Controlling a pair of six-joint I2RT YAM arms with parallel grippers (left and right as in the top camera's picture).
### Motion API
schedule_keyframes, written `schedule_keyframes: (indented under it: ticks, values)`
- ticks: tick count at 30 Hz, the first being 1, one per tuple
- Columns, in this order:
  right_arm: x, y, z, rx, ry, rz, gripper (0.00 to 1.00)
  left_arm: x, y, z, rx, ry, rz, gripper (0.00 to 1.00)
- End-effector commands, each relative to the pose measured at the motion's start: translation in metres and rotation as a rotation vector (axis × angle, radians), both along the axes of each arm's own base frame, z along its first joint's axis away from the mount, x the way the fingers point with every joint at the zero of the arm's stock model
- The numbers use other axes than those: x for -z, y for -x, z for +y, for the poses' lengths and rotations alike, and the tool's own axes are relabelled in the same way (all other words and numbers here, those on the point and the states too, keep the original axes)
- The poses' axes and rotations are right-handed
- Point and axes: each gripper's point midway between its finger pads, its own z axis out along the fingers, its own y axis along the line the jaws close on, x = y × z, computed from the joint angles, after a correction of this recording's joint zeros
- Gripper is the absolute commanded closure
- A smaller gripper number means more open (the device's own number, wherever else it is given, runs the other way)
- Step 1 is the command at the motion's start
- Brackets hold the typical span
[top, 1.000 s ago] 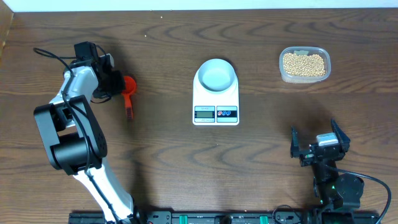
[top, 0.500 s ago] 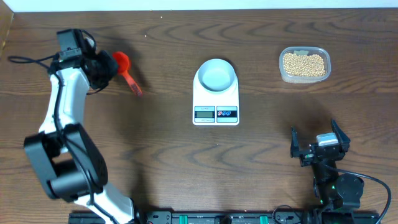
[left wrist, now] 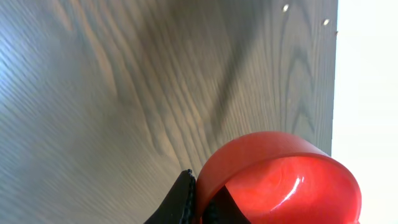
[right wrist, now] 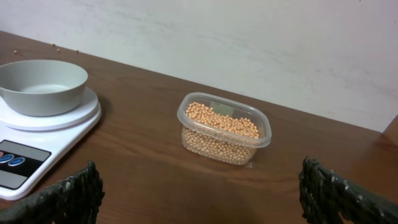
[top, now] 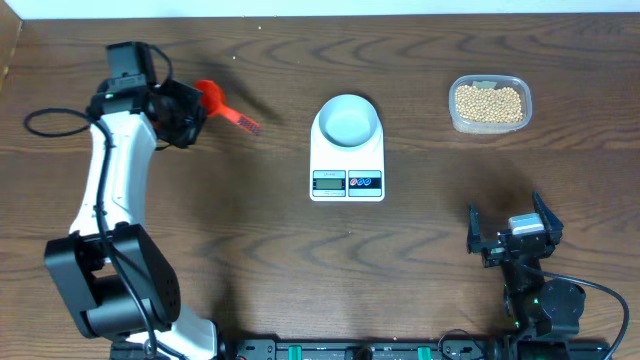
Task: Scoop item into bowl and weigh 50g on scale
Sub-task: 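Lift the red scoop with the left gripper toward the scale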
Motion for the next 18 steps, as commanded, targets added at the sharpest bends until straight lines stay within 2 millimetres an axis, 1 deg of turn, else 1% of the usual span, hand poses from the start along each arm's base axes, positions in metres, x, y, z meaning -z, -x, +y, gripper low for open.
schedule_keyframes:
  ticks: [1,4,9,14,16,18]
  values:
    - [0.001,0.000,0.002,-0.009,0.005,-0.001,0.01,-0.007,0.001,-0.020,-0.018,0.047,0.004,0.93]
    - [0.001,0.000,0.002,-0.009,0.005,-0.001,0.01,-0.007,0.002,-0.033,0.013,0.047,0.006,0.93]
    - [0.001,0.000,0.002,-0.009,0.005,-0.001,0.01,-0.006,0.004,-0.046,0.031,0.053,0.019,0.93]
    - [0.001,0.001,0.004,-0.017,0.001,-0.001,0.01,-0.008,0.007,-0.058,0.035,0.116,0.034,0.93]
    - [0.000,0.001,0.008,-0.043,0.000,-0.005,0.01,-0.009,0.007,-0.059,0.023,0.135,0.039,0.93]
    - [-0.003,0.003,0.017,-0.096,-0.003,-0.013,0.01,-0.009,0.007,-0.059,0.015,0.139,0.040,0.93]
